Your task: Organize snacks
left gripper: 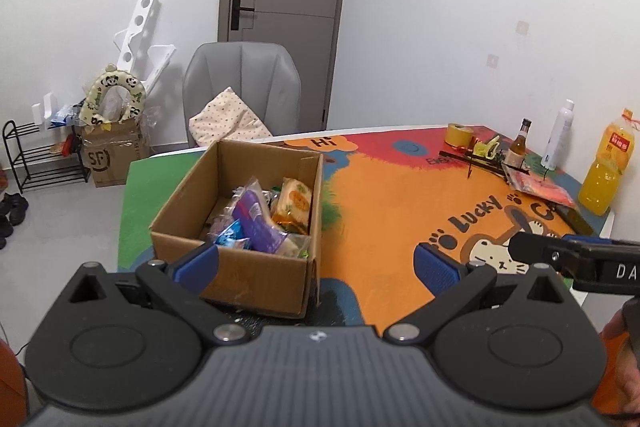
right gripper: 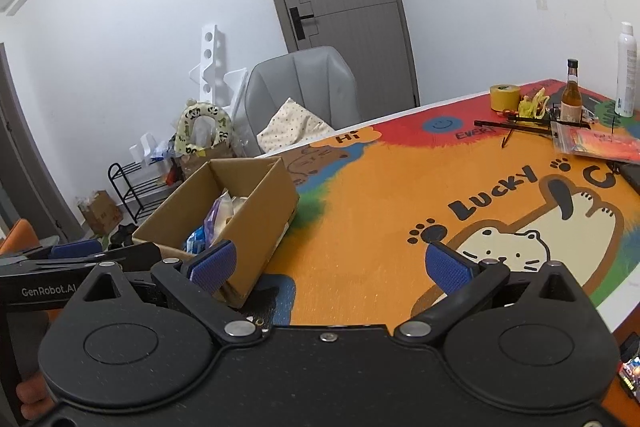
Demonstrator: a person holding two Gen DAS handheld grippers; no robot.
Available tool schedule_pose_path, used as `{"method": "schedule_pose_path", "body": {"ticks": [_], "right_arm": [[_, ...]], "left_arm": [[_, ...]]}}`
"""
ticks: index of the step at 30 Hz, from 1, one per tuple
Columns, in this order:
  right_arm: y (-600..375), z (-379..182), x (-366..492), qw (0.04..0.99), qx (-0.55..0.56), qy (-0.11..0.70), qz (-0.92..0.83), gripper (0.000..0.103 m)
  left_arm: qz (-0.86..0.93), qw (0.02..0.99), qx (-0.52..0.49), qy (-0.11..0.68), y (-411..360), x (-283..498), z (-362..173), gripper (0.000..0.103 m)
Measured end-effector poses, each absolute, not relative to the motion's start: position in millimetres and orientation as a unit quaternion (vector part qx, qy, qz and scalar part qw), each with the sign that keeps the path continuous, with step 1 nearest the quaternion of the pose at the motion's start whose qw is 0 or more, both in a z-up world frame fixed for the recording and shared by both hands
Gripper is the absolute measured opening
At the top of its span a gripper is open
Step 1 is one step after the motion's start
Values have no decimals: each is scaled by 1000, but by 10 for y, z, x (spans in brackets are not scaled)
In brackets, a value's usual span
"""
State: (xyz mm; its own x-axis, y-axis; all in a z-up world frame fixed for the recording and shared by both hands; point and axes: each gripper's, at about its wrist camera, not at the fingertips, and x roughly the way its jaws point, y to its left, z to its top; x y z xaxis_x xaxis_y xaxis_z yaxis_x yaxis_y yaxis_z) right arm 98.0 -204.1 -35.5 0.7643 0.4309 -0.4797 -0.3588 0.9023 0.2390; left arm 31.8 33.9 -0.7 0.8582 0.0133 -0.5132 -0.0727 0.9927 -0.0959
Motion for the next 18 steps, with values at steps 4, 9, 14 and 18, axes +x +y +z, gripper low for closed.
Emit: {"method": "schedule_pose_path", "body": {"ticks": [4, 9, 14, 18], "right_arm": [[-1994, -344, 914, 935, 52, 270, 225, 103], [-1959, -357, 899, 931, 54, 271, 236, 103], [-1959, -356, 897, 932, 54, 271, 234, 103], [-1956, -366, 903, 932, 52, 272, 234, 103]], "left_arm": [[33, 961, -58, 267, 383, 240, 0, 103], [44, 960, -55, 271, 442, 193, -11, 103], [46, 961, -56, 268, 475, 178, -15, 103], [46, 960, -59, 270, 492, 177, -29, 103]]}}
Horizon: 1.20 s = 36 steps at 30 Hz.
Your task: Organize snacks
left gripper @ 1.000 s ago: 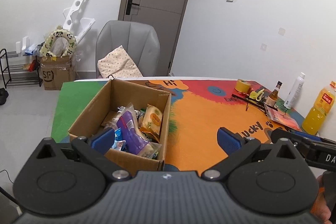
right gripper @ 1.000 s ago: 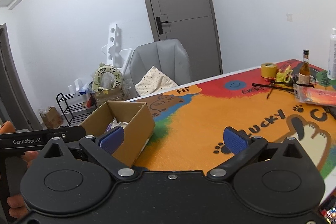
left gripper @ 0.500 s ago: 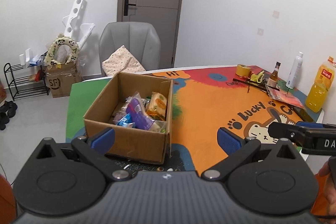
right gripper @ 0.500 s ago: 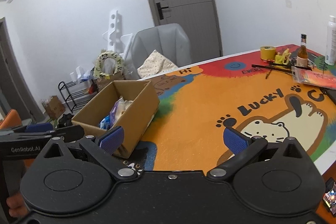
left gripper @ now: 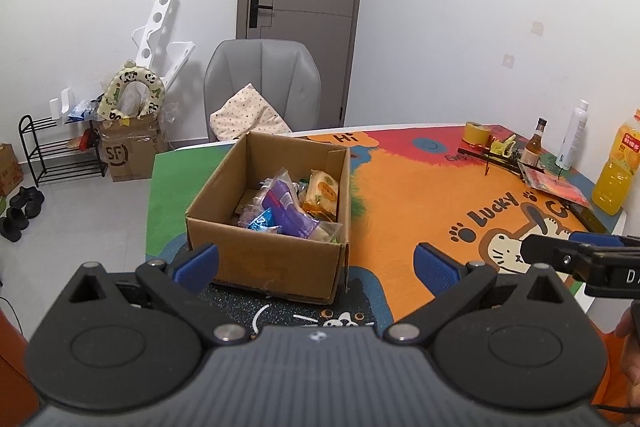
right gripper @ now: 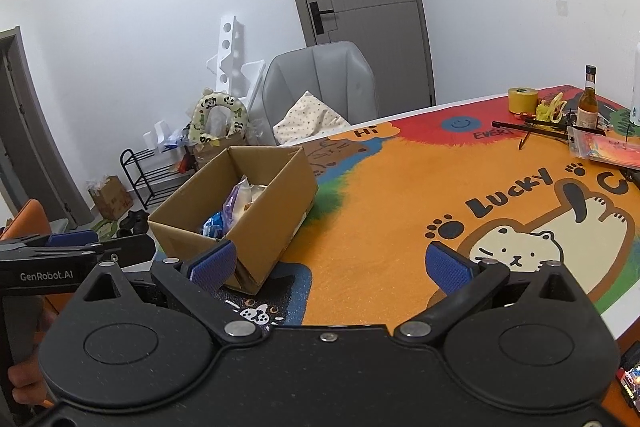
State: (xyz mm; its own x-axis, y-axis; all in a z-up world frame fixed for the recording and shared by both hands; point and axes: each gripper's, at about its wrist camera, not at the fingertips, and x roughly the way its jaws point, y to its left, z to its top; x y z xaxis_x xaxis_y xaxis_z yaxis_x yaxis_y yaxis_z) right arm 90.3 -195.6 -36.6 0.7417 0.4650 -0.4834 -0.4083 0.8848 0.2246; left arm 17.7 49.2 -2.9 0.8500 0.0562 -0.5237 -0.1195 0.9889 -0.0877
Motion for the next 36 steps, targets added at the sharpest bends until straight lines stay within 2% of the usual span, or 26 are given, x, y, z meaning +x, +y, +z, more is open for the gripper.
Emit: {"method": "schedule_pose_path", "body": {"ticks": [36], "right_arm": [[-1966, -347, 895, 935, 43, 272, 225, 103]], "left_arm": [[36, 958, -48, 280, 405, 191, -64, 103]]}}
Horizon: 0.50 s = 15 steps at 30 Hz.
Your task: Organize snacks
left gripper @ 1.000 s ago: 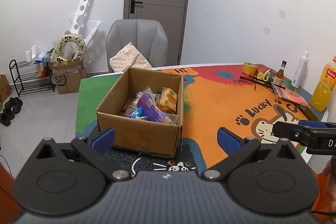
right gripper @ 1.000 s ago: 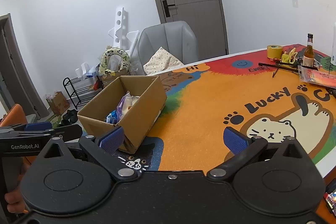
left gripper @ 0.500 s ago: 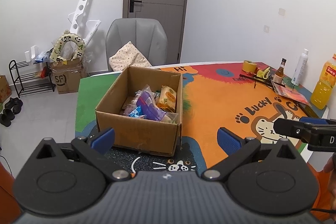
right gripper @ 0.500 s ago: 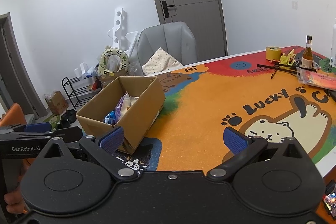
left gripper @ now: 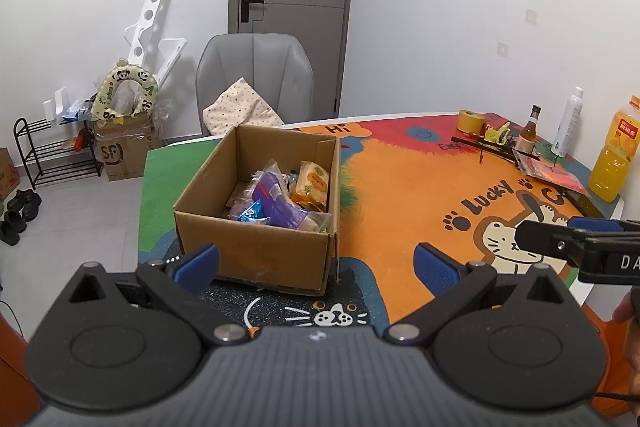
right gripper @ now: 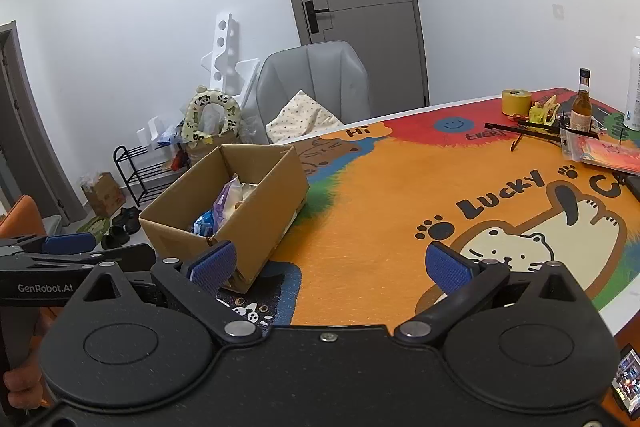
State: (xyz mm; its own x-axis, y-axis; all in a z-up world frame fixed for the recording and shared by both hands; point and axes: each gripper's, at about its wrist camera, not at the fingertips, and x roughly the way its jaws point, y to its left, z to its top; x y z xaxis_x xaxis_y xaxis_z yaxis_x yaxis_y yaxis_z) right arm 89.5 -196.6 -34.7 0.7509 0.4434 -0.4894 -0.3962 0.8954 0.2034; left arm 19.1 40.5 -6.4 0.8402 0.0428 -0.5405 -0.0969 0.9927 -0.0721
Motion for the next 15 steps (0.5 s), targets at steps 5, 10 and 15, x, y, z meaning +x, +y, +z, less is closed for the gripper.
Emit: {"method": "schedule_pose_path", "body": {"ticks": [5, 10, 15], "right_arm": [[-1975, -338, 901, 935, 42, 271, 223, 103], [-1975, -337, 899, 936, 42, 272, 222, 103], [-1973, -327, 891, 936, 43, 270, 221, 103]], "left_arm": [[33, 958, -47, 280, 385, 197, -63, 103], [33, 958, -47, 280, 380, 196, -62, 103], [30, 959, -47, 278, 364, 197, -75, 103]]}}
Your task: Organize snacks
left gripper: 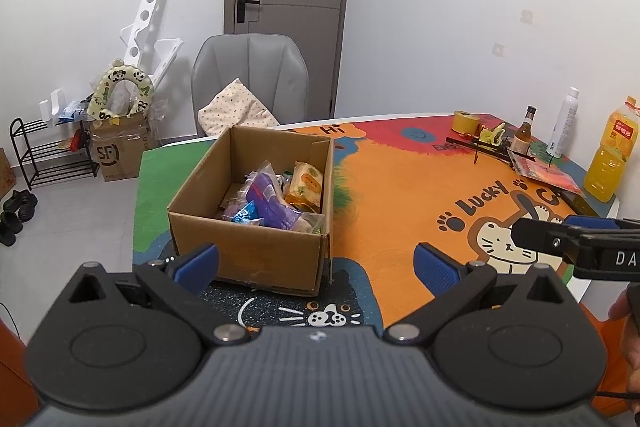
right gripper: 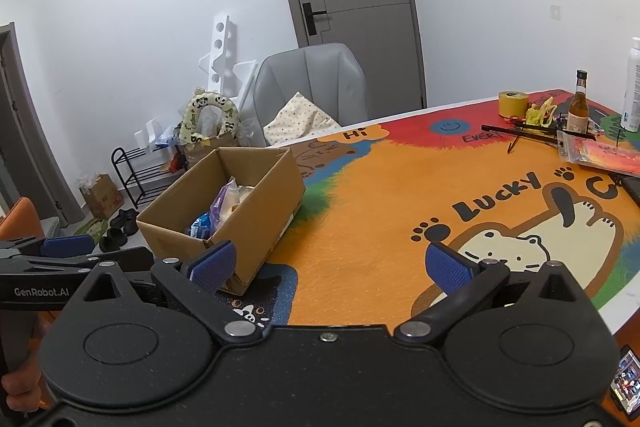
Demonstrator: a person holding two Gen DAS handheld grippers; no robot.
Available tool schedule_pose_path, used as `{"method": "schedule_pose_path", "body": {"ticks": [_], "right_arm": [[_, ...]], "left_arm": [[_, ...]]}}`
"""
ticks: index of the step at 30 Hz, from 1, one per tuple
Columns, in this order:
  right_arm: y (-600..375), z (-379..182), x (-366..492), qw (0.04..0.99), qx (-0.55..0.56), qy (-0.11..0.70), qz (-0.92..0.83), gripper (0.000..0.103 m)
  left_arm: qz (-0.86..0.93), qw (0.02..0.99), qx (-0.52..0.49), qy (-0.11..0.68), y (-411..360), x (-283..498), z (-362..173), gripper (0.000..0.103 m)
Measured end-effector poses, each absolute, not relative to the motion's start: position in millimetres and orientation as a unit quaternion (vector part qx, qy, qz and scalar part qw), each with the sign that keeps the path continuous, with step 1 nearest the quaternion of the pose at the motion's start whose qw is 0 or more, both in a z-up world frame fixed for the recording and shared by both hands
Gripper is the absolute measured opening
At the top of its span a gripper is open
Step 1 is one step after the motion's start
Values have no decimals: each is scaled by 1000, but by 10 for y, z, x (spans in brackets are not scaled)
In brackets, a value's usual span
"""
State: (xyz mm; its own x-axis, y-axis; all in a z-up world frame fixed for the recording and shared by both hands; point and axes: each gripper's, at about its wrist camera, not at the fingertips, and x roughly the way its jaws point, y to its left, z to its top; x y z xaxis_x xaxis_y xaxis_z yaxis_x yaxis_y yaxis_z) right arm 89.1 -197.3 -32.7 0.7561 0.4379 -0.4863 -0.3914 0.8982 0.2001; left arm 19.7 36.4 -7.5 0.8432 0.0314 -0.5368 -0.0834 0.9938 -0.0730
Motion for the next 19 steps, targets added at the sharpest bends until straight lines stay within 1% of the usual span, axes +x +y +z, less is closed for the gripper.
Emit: {"method": "schedule_pose_path", "body": {"ticks": [19], "right_arm": [[-1987, -327, 911, 937, 39, 269, 218, 103]], "left_arm": [[19, 959, -48, 278, 307, 207, -69, 103]]}}
